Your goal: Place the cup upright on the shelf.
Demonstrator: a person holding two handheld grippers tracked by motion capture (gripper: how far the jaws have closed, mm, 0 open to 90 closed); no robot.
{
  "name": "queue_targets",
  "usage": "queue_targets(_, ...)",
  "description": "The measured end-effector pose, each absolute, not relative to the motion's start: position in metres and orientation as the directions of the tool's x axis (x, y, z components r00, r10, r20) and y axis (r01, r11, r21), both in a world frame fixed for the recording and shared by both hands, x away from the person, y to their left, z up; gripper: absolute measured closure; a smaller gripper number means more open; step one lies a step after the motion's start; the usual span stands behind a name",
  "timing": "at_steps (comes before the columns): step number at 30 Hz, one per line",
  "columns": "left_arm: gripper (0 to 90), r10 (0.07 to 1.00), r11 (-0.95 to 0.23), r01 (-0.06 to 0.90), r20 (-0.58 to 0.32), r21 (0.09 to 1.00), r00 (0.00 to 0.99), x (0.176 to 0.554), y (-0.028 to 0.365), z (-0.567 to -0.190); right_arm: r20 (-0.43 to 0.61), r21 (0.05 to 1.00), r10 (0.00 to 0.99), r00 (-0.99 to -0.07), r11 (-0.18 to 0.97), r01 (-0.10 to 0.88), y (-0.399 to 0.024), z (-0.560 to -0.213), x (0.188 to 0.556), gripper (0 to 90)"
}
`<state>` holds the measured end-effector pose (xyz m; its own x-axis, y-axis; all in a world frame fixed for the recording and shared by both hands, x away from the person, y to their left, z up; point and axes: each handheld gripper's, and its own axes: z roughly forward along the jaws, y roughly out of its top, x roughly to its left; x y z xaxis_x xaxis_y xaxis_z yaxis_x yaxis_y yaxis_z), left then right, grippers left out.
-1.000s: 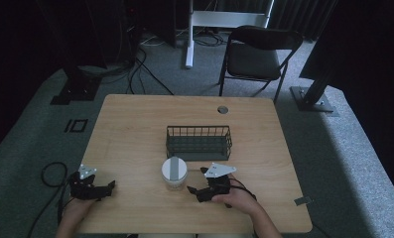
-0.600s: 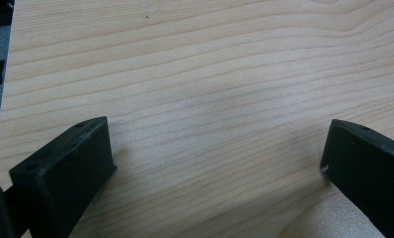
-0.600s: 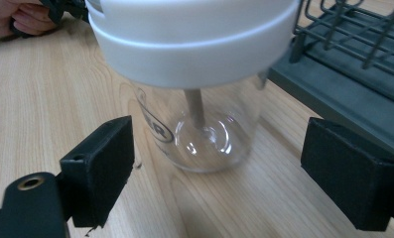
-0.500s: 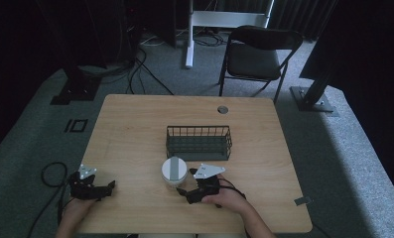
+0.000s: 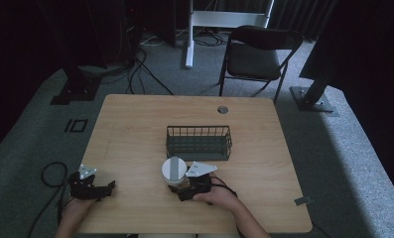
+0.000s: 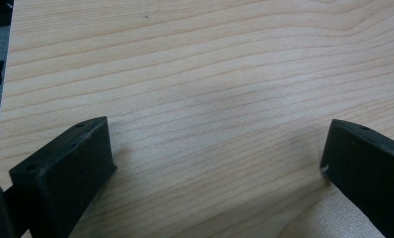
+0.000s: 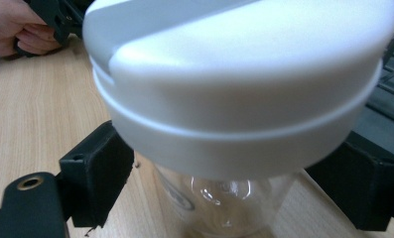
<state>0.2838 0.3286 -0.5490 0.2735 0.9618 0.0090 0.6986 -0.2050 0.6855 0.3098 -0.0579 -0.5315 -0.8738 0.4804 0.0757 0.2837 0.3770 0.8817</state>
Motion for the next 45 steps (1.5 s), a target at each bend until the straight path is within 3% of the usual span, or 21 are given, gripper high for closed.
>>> queue_targets(20,0.1,0.962,-0.206,0.699,0.009,0.685,0.274,0.284,0.329,-0.549,0.022,0.903,0.502,-0.864,0.361,0.233,-0.047,-0.532,0.31,17.9)
queue_targets(27,0.1,0.962,-0.206,0.698,0.009,0.686,0.275,0.284,0.329,-0.549,0.05,0.901,0.498,-0.866,0.352,0.254,-0.045,-0.53,0.308,18.2)
queue_targets(45,0.1,0.962,-0.206,0.698,0.009,0.686,0.275,0.284,0.329,-0.549,0.033,0.916,0.523,-0.852,0.325,0.235,-0.05,-0.487,0.311,18.2)
